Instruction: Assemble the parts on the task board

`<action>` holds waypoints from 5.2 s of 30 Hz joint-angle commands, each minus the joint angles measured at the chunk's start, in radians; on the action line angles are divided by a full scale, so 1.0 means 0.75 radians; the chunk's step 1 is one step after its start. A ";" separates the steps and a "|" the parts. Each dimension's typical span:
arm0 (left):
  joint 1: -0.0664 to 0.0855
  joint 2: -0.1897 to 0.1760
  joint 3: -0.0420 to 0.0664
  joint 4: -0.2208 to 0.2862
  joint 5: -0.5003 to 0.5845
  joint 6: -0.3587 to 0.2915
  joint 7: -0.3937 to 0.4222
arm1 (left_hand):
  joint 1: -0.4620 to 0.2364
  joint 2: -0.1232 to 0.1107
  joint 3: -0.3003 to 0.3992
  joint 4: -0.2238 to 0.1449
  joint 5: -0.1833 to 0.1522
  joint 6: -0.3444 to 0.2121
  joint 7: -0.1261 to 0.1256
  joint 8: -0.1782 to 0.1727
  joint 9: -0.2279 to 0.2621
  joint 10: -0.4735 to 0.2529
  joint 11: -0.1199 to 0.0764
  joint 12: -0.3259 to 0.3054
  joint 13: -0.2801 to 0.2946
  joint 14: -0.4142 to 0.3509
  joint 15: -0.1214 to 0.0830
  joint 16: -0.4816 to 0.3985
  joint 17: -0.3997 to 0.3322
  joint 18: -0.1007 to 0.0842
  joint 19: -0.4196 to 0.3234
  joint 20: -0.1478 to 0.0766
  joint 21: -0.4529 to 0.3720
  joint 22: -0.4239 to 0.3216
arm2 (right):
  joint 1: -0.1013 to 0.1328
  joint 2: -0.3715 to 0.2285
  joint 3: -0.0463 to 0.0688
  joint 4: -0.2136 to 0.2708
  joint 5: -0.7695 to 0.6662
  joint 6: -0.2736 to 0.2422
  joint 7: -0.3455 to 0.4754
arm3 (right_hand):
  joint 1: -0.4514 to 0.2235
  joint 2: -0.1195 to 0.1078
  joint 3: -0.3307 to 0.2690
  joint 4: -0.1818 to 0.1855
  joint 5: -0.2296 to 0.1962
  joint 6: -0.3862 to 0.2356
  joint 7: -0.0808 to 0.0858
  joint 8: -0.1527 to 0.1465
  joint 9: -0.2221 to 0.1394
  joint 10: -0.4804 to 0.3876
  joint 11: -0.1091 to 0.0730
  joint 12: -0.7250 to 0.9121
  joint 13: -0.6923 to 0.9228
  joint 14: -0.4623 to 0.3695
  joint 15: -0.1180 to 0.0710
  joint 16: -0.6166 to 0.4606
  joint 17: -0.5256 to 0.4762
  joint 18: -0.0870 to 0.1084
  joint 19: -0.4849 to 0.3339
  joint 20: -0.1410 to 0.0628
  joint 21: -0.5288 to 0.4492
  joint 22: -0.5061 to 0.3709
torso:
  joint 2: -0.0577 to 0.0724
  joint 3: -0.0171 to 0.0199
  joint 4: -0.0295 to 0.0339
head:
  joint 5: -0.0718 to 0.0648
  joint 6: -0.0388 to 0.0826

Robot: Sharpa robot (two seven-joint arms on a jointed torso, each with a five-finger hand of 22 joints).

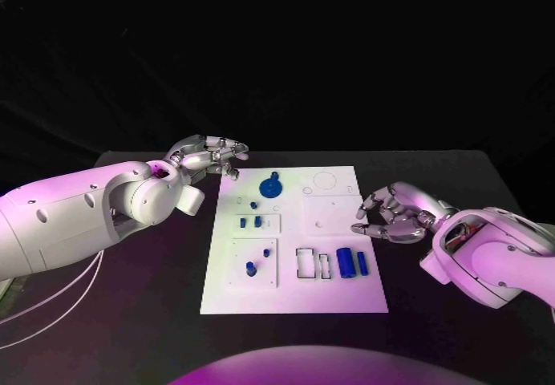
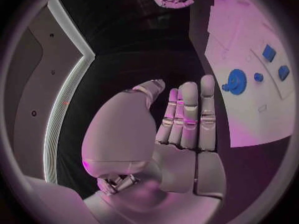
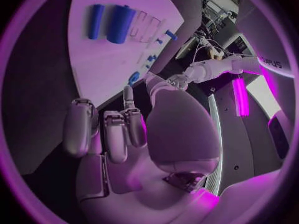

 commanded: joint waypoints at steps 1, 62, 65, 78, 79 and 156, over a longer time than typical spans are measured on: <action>0.001 0.001 0.000 0.007 0.001 0.021 0.013 | -0.007 0.009 -0.007 0.003 0.009 -0.011 0.002 0.004 0.002 -0.010 0.003 0.007 0.001 -0.004 0.007 -0.002 -0.002 0.013 0.006 -0.001 -0.005 -0.002 | -0.025 -0.017 -0.005 0.018 -0.127 0.069 -0.157 | -0.002 0.008 -0.014 0.000 0.007 0.013 0.000 -0.005 0.002 0.019 -0.001 0.015 0.127 0.133 -0.007 0.009 0.320 -0.011 0.021 -0.001 0.014 0.194 | -0.003 -0.0035 -0.0036 | -0.010 -0.005; -0.003 -0.009 -0.002 0.010 0.001 0.048 -0.008 | -0.008 0.011 -0.011 0.006 0.010 -0.009 0.000 0.016 0.006 -0.016 0.004 0.011 0.002 -0.009 0.008 -0.001 -0.003 0.012 0.005 0.001 -0.011 -0.004 | -0.178 0.201 -0.011 -0.025 -0.382 0.185 -0.479 | -0.118 0.042 -0.207 0.005 0.021 0.053 -0.012 -0.005 0.038 0.028 -0.008 0.031 0.161 0.139 -0.010 0.018 0.350 -0.015 0.028 -0.001 0.039 0.219 | -0.003 -0.0034 -0.0032 | 0.003 -0.037; -0.003 -0.010 -0.002 0.010 0.001 0.048 -0.010 | -0.009 0.011 -0.012 0.007 0.010 -0.010 0.000 0.017 0.006 -0.017 0.004 0.012 0.002 -0.010 0.008 -0.001 -0.003 0.012 0.005 0.001 -0.012 -0.004 | -0.182 0.207 -0.011 -0.027 -0.381 0.181 -0.481 | -0.116 0.043 -0.206 0.005 0.024 0.056 -0.014 -0.004 0.040 0.029 -0.009 0.032 0.162 0.139 -0.011 0.018 0.350 -0.015 0.027 -0.002 0.038 0.219 | -0.002 -0.0036 -0.0032 | 0.002 -0.036; -0.003 -0.010 -0.002 0.011 0.000 0.052 -0.017 | -0.010 0.011 -0.012 0.007 0.010 -0.010 0.000 0.017 0.006 -0.018 0.005 0.012 0.002 -0.010 0.009 -0.001 -0.003 0.012 0.005 0.001 -0.012 -0.004 | -0.185 0.208 -0.011 -0.024 -0.346 0.104 -0.484 | -0.037 0.083 -0.122 0.002 0.152 0.090 -0.034 0.002 0.071 0.044 -0.028 0.044 0.184 0.139 -0.027 0.018 0.350 -0.017 0.032 -0.017 0.049 0.228 | -0.003 -0.0034 -0.0038 | 0.002 -0.031; -0.003 -0.010 -0.002 0.011 0.000 0.052 -0.017 | -0.010 0.011 -0.012 0.007 0.010 -0.010 0.000 0.017 0.006 -0.018 0.005 0.012 0.002 -0.010 0.009 -0.001 -0.003 0.012 0.005 0.001 -0.012 -0.004 | -0.185 0.206 -0.011 -0.021 -0.336 0.089 -0.481 | -0.029 0.085 -0.112 0.001 0.162 0.097 -0.037 0.004 0.073 0.047 -0.031 0.048 0.189 0.139 -0.029 0.018 0.350 -0.018 0.033 -0.019 0.051 0.229 | -0.003 -0.0038 -0.0043 | 0.001 -0.031; -0.002 -0.005 -0.003 0.012 -0.021 0.084 -0.055 | -0.007 0.013 -0.015 0.009 0.011 -0.019 0.002 0.026 0.008 -0.040 0.009 0.009 -0.001 -0.016 0.012 0.001 -0.003 0.012 0.005 0.004 -0.019 -0.006 | -0.092 0.415 -0.006 -0.112 -0.150 0.165 -0.459 | -0.444 0.083 -0.497 0.013 0.013 0.163 -0.053 -0.018 0.167 0.036 -0.045 0.004 0.173 0.139 -0.043 0.018 0.350 -0.011 0.026 -0.033 -0.006 0.232 | -0.002 -0.0030 -0.0034 | 0.008 -0.050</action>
